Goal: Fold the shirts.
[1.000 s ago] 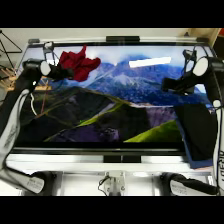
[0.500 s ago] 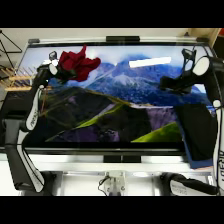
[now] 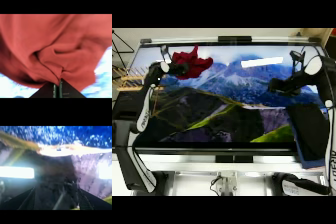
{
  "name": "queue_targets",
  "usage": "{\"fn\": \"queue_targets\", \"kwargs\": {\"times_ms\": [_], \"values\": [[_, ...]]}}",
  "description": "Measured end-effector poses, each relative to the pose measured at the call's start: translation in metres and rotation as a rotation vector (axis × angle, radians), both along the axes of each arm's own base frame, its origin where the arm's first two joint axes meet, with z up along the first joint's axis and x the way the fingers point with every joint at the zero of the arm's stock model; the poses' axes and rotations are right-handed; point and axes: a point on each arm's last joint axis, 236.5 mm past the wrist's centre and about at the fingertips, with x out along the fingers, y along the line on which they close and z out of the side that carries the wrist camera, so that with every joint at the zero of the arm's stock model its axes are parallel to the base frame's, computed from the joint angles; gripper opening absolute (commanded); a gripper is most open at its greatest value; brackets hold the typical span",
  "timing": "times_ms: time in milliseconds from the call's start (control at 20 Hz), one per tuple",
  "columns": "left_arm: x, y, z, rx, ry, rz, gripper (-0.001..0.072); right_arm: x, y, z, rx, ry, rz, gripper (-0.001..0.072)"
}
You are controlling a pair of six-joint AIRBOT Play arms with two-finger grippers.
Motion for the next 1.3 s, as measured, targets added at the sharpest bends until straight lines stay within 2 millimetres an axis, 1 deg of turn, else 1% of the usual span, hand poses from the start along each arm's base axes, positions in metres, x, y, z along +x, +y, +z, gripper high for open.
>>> {"fn": "queue_targets", "kwargs": {"times_ms": [50, 100, 150, 200, 250, 300, 350, 400, 450, 500, 550, 600, 650, 700, 750, 800, 900, 950, 1000, 1050, 1100, 1150, 1200, 1300], "values": [[-0.003, -0.008, 0.026, 0.024, -0.042, -0.039, 0.0034, -0.005, 0.0, -0.001, -0.005, 0.018, 0.017, 0.0631], [-0.009, -0.019, 0.059, 0.052, -0.092, -0.088, 0.0034, -0.013, 0.0, 0.0, -0.009, 0.039, 0.032, 0.0631], [-0.019, -0.031, 0.094, 0.08, -0.141, -0.136, 0.0034, -0.021, -0.001, 0.005, -0.015, 0.051, 0.049, 0.0631], [-0.033, -0.044, 0.133, 0.113, -0.193, -0.187, 0.0034, -0.028, -0.002, 0.012, -0.024, 0.048, 0.06, 0.0631], [-0.05, -0.054, 0.169, 0.145, -0.239, -0.229, 0.0034, -0.035, -0.005, 0.024, -0.041, 0.03, 0.065, 0.0631], [-0.072, -0.065, 0.209, 0.169, -0.29, -0.268, 0.0034, -0.041, -0.01, 0.039, -0.063, -0.003, 0.067, 0.0631], [-0.094, -0.074, 0.244, 0.185, -0.337, -0.3, 0.0034, -0.05, -0.017, 0.057, -0.09, -0.044, 0.063, 0.0631], [-0.121, -0.085, 0.276, 0.196, -0.375, -0.339, 0.0034, -0.059, -0.023, 0.074, -0.116, -0.087, 0.056, 0.0631], [-0.148, -0.096, 0.299, 0.201, -0.397, -0.378, 0.0034, -0.069, -0.029, 0.093, -0.142, -0.139, 0.045, 0.0631], [-0.173, -0.105, 0.313, 0.204, -0.402, -0.415, 0.0034, -0.08, -0.035, 0.11, -0.164, -0.182, 0.035, 0.0631], [-0.194, -0.113, 0.318, 0.206, -0.391, -0.449, 0.0034, -0.093, -0.041, 0.126, -0.185, -0.22, 0.022, 0.0631], [-0.215, -0.12, 0.314, 0.207, -0.356, -0.483, 0.0034, -0.107, -0.046, 0.137, -0.203, -0.242, 0.012, 0.0631], [-0.233, -0.129, 0.302, 0.205, -0.306, -0.517, 0.0034, -0.121, -0.051, 0.145, -0.219, -0.252, 0.003, 0.0631], [-0.246, -0.138, 0.285, 0.205, -0.251, -0.548, 0.0035, -0.134, -0.054, 0.15, -0.229, -0.251, -0.005, 0.0631], [-0.259, -0.148, 0.264, 0.202, -0.19, -0.577, 0.0035, -0.146, -0.056, 0.15, -0.236, -0.237, -0.007, 0.0631], [-0.271, -0.159, 0.237, 0.2, -0.126, -0.606, 0.0035, -0.153, -0.057, 0.147, -0.238, -0.219, -0.007, 0.0631], [-0.292, -0.181, 0.182, 0.188, -0.006, -0.642, 0.0048, -0.163, -0.055, 0.128, -0.231, -0.164, 0.004, 0.0631], [-0.299, -0.189, 0.156, 0.179, 0.043, -0.643, 0.025, -0.165, -0.051, 0.111, -0.216, -0.129, 0.015, 0.0632], [-0.305, -0.198, 0.13, 0.165, 0.094, -0.637, 0.0586, -0.162, -0.045, 0.093, -0.192, -0.105, 0.028, 0.0632], [-0.312, -0.205, 0.108, 0.146, 0.144, -0.628, 0.072, -0.161, -0.036, 0.071, -0.158, -0.073, 0.041, 0.0632], [-0.316, -0.211, 0.094, 0.123, 0.179, -0.616, 0.072, -0.158, -0.025, 0.048, -0.112, -0.042, 0.053, 0.0632], [-0.318, -0.211, 0.084, 0.11, 0.207, -0.6, 0.072, -0.157, -0.013, 0.026, -0.06, -0.005, 0.061, 0.0632], [-0.316, -0.206, 0.078, 0.107, 0.234, -0.58, 0.072, -0.157, 0.001, 0.006, 0.001, 0.037, 0.069, 0.0632], [-0.309, -0.18, 0.079, 0.12, 0.292, -0.535, 0.072, -0.156, 0.021, -0.029, 0.09, 0.113, 0.077, 0.0632]]}}
